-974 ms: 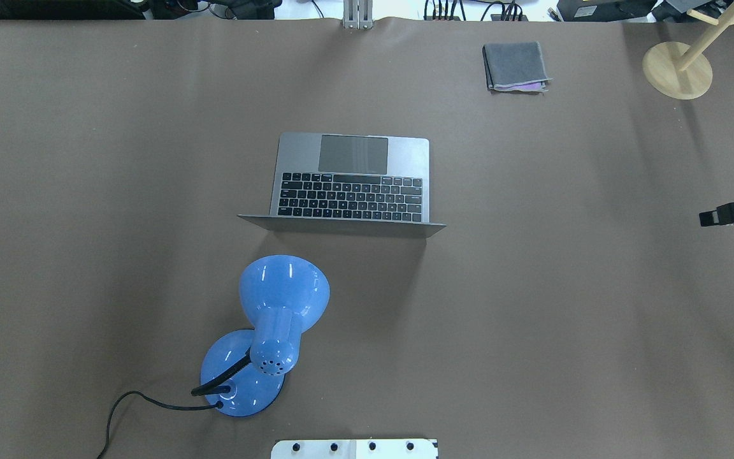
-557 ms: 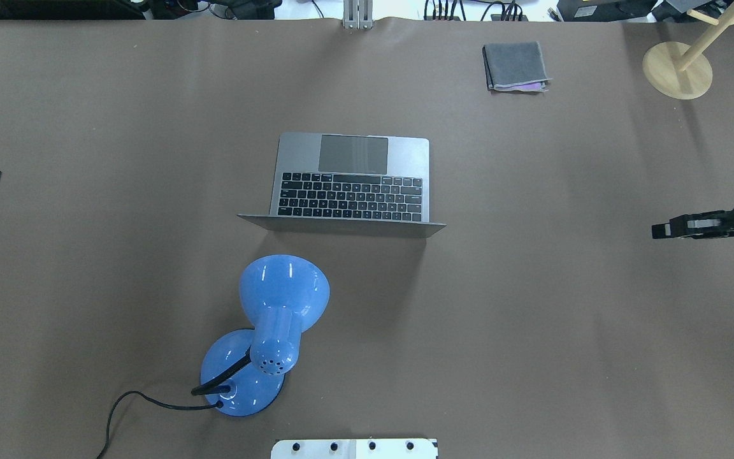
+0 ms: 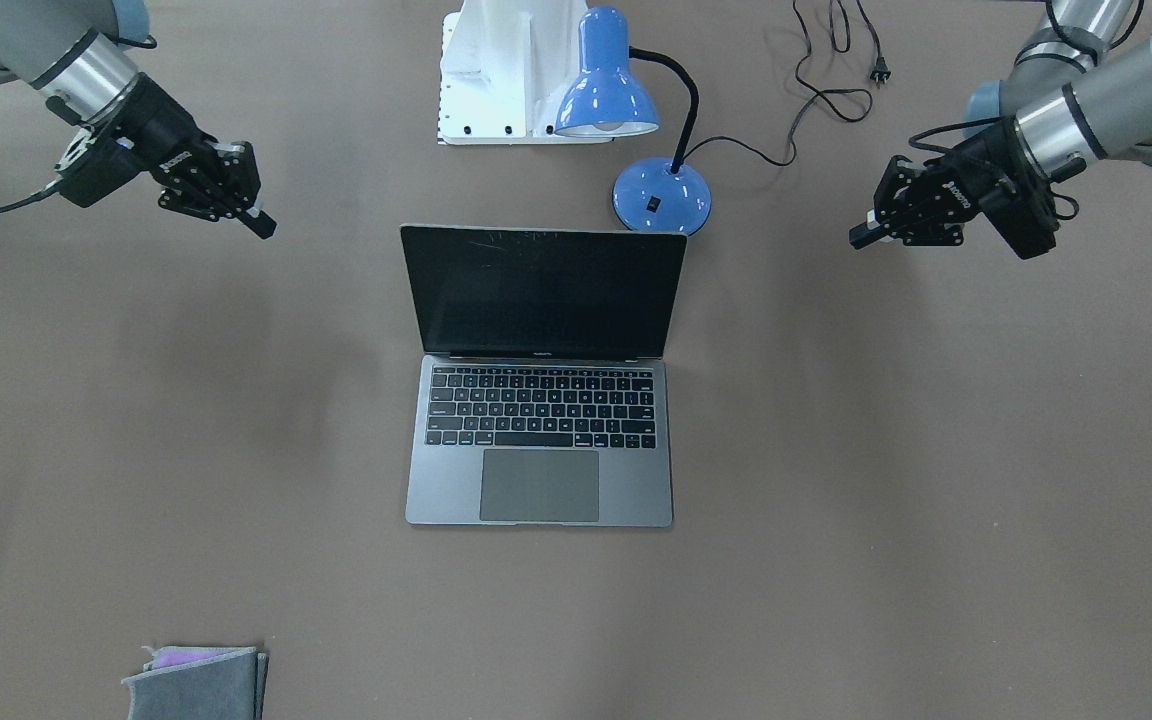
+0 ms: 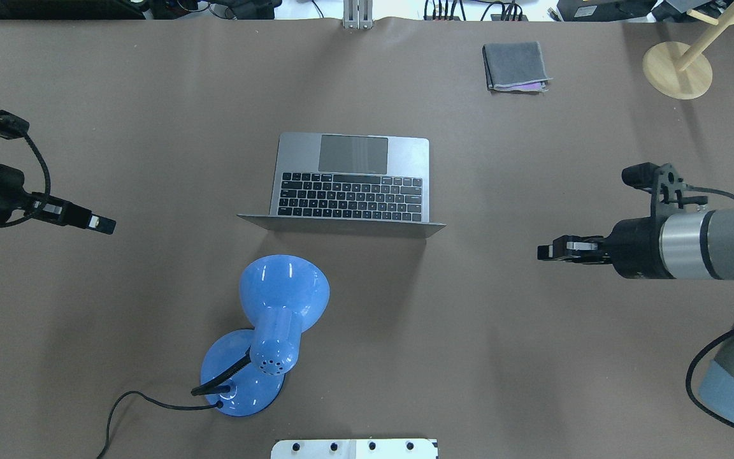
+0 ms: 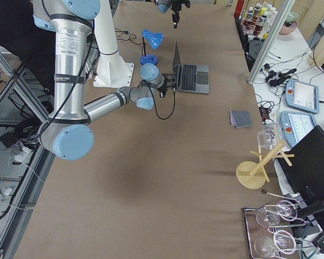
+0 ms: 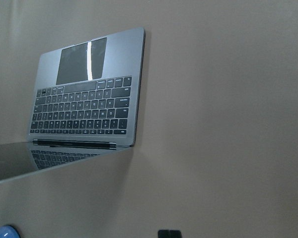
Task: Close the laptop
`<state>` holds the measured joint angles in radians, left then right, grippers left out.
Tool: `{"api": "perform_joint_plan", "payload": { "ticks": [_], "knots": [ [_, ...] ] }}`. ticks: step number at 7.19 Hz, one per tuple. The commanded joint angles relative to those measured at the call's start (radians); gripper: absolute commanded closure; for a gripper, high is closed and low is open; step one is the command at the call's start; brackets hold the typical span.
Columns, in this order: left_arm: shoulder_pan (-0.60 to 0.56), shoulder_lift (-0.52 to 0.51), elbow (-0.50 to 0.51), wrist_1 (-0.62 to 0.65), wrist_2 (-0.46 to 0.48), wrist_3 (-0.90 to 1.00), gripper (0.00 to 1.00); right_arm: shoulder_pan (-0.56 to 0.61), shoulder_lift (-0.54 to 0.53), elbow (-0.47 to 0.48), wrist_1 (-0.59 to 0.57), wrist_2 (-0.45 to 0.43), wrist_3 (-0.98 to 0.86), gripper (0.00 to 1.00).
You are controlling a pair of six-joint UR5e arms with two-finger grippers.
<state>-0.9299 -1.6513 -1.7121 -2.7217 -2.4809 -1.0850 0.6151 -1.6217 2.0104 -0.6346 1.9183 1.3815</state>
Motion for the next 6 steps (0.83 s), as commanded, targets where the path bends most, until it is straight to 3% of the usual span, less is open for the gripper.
{"api": "perform_joint_plan", "payload": {
  "ticks": [1, 3, 6],
  "knots": [
    [0.141, -0.069, 0.000, -0.006, 0.148, -0.099, 1.00, -0.109, 0.058, 0.002, -0.002, -0.125, 0.046, 1.00],
    [0.287, -0.125, -0.001, -0.004, 0.297, -0.157, 1.00, -0.153, 0.086, 0.002, -0.007, -0.181, 0.051, 1.00],
    [0.327, -0.171, -0.001, -0.003, 0.338, -0.191, 1.00, -0.156, 0.196, -0.007, -0.110, -0.206, 0.051, 1.00]
  ]
}}
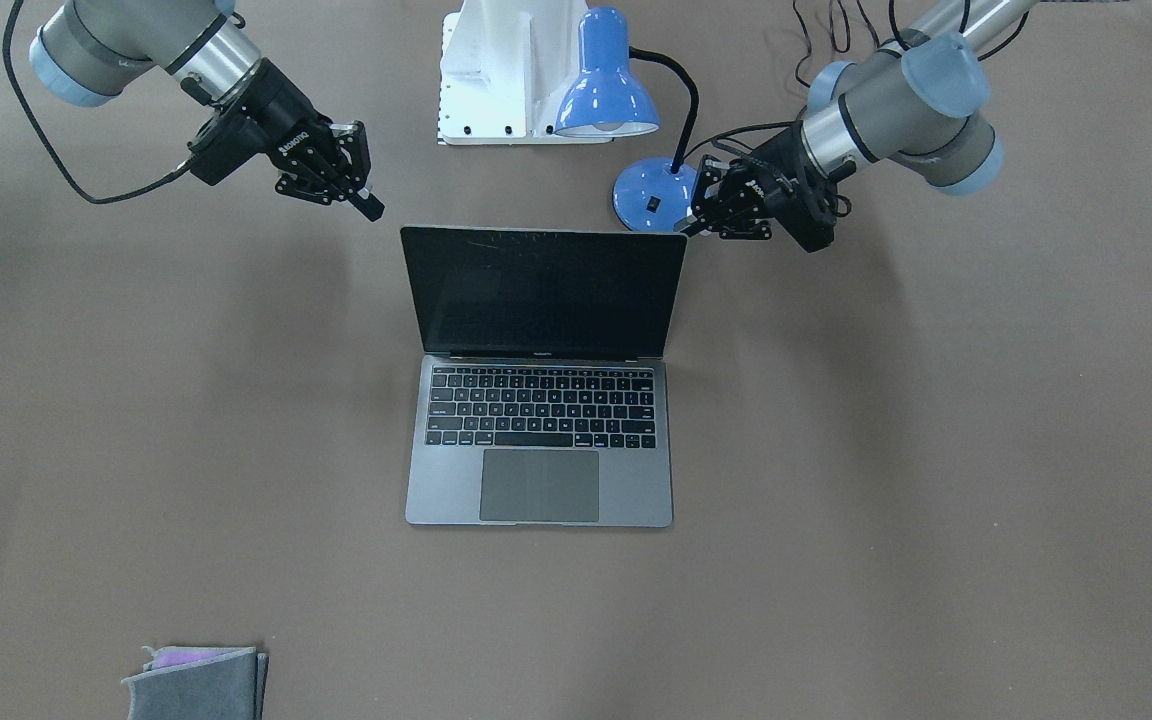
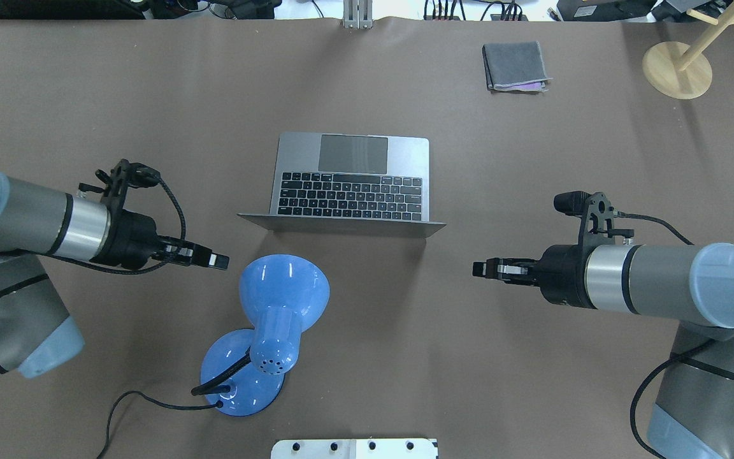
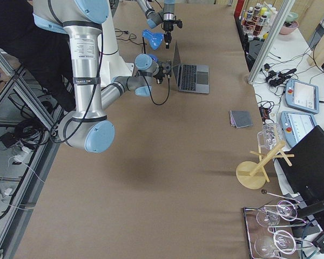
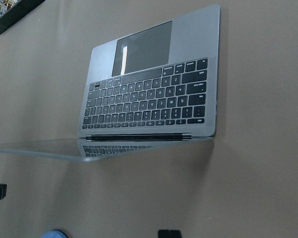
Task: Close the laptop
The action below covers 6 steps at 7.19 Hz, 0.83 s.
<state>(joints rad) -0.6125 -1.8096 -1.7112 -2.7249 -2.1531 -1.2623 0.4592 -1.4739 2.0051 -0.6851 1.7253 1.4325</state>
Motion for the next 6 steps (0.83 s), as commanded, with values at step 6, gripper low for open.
{"api": "perform_joint_plan", "payload": {
  "ticks": [6],
  "knots": [
    [0.002, -0.034, -0.005, -0.001, 0.009, -0.014, 1.00, 0.024, 0.083, -0.003, -0.083, -0.035, 0.000, 1.00]
  ]
}}
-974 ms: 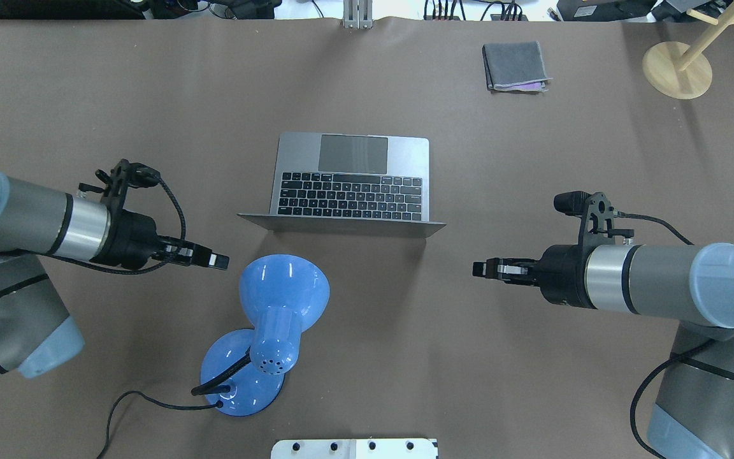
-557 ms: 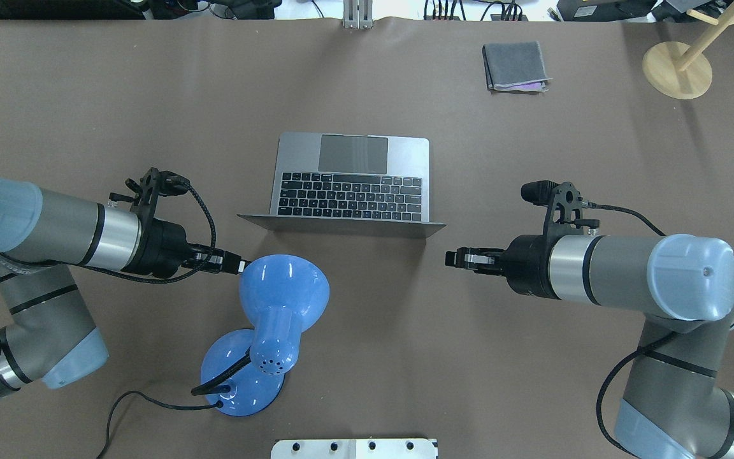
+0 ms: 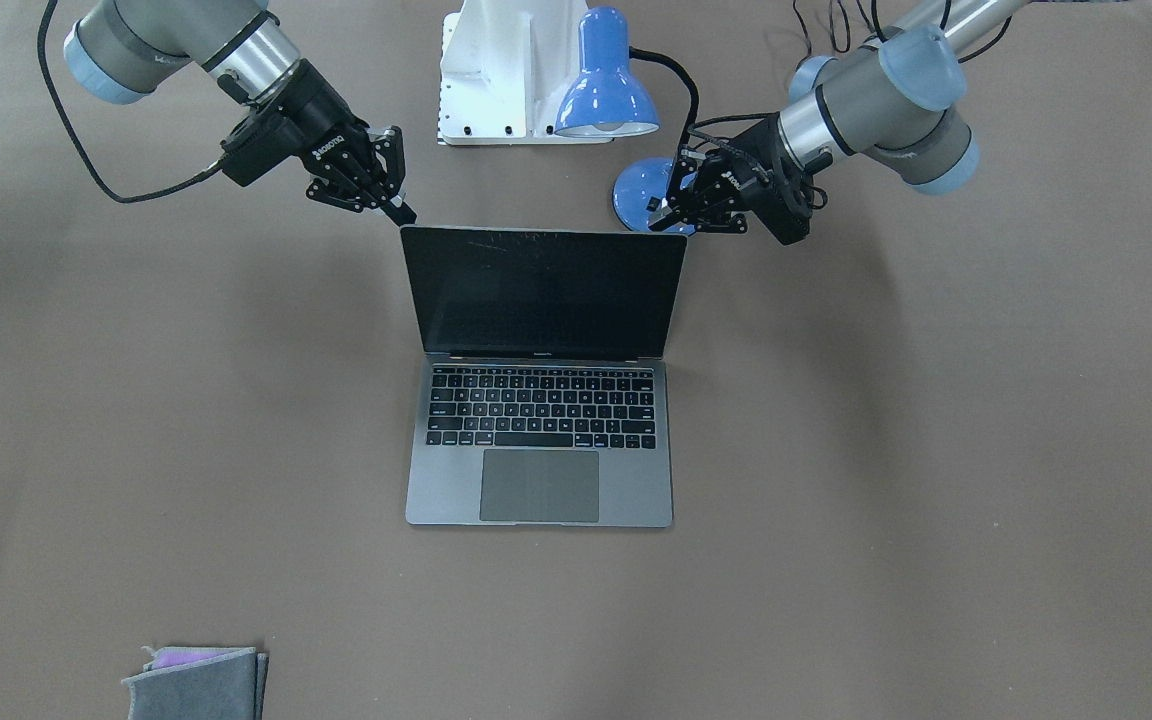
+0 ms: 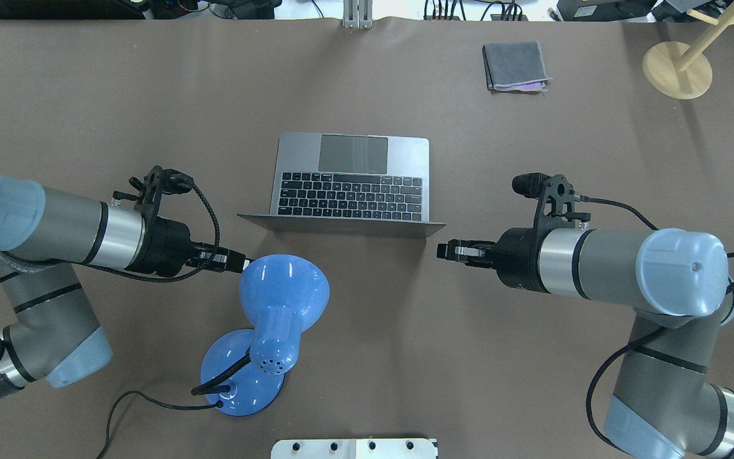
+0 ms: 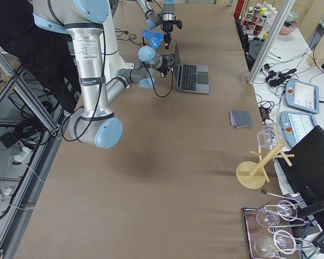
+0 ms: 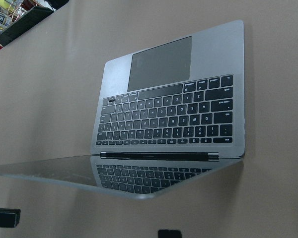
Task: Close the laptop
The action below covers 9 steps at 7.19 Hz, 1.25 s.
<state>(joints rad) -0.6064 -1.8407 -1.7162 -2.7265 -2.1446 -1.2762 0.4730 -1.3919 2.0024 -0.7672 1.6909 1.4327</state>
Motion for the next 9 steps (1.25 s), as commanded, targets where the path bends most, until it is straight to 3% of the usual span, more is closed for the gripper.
{"api": "perform_joint_plan", "payload": {
  "ticks": [1, 9],
  "knots": [
    [-0.016, -0.017, 0.000, 0.002, 0.002, 0.000, 1.00, 0.016, 0.002, -0.002, -0.001, 0.000, -0.002, 1.00],
    [-0.099, -0.069, 0.047, 0.017, 0.005, 0.000, 1.00, 0.047, 0.059, -0.031, -0.047, 0.006, -0.002, 1.00]
  ]
}}
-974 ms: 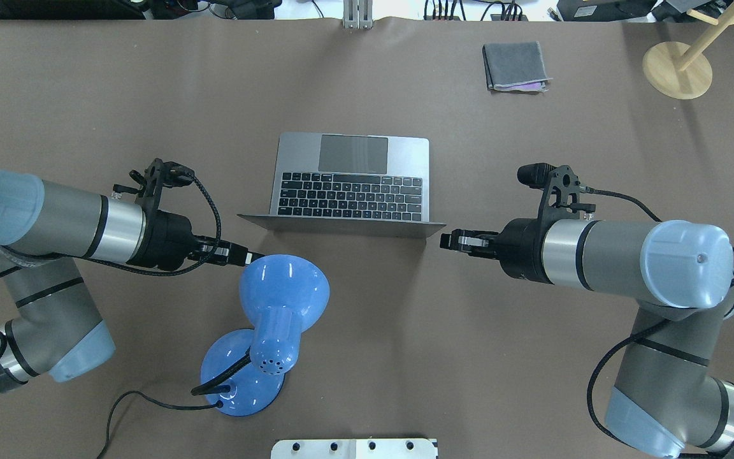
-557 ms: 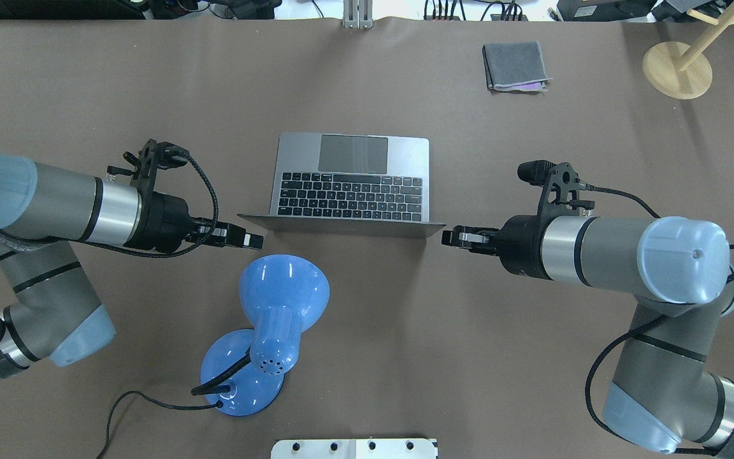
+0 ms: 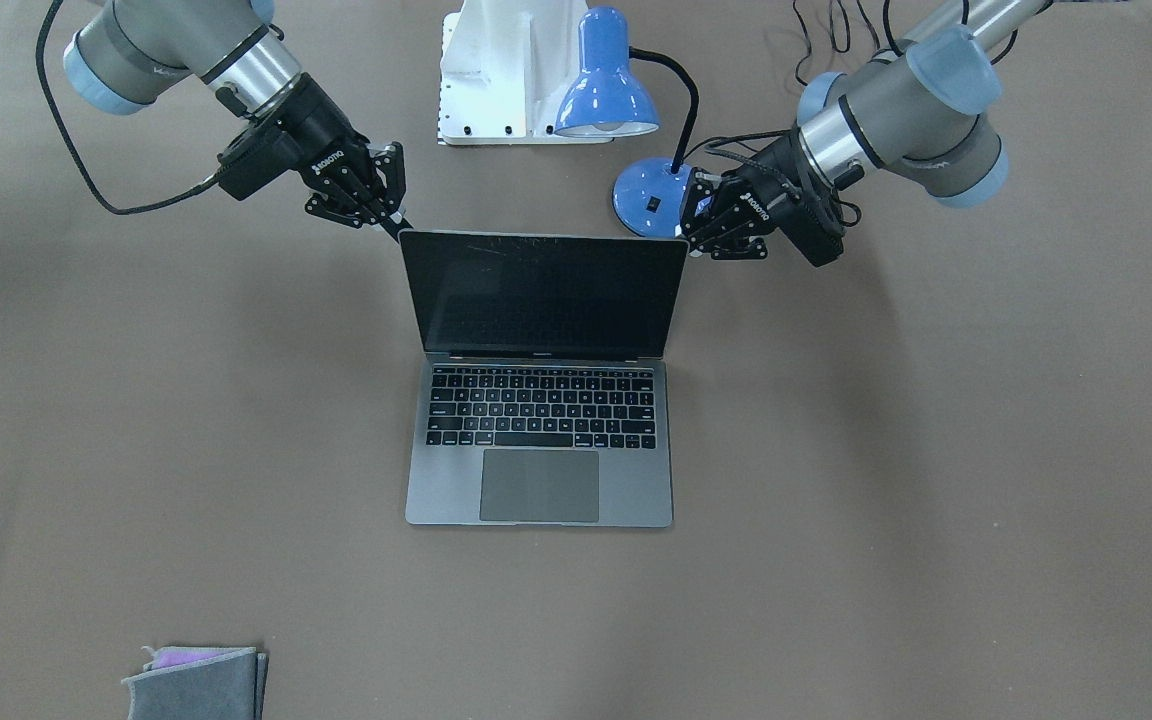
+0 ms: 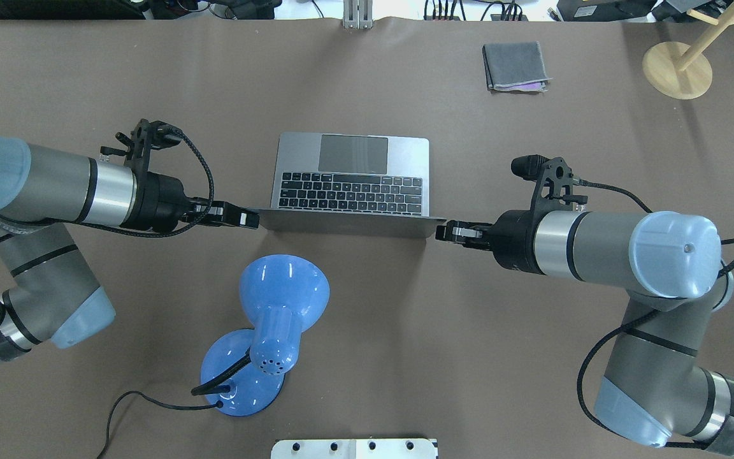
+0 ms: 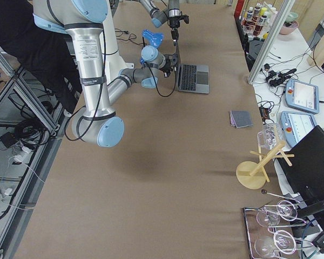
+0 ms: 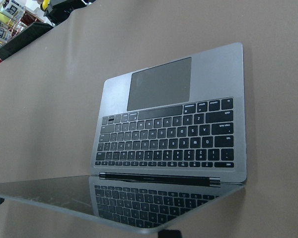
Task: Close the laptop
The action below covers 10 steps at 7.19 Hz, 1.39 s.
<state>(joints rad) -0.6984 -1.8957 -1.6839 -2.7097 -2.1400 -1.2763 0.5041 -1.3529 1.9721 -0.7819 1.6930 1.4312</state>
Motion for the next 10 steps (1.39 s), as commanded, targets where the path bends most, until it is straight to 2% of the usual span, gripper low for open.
{"api": "perform_joint_plan", "payload": {
  "ticks": [1, 3, 6, 10],
  "knots": [
    [-0.016, -0.016, 0.015, 0.008, 0.000, 0.000, 1.00, 0.034, 0.062, -0.001, -0.099, 0.005, -0.002, 1.00],
    [-0.026, -0.042, 0.015, 0.053, 0.000, 0.000, 1.00, 0.079, 0.099, -0.025, -0.134, 0.008, -0.002, 1.00],
    [-0.033, -0.065, 0.039, 0.067, 0.021, 0.002, 1.00, 0.146, 0.201, -0.172, -0.134, 0.013, -0.002, 1.00],
    [-0.042, -0.149, 0.171, 0.067, 0.084, 0.008, 1.00, 0.163, 0.256, -0.269, -0.134, 0.011, -0.003, 1.00]
  ]
}}
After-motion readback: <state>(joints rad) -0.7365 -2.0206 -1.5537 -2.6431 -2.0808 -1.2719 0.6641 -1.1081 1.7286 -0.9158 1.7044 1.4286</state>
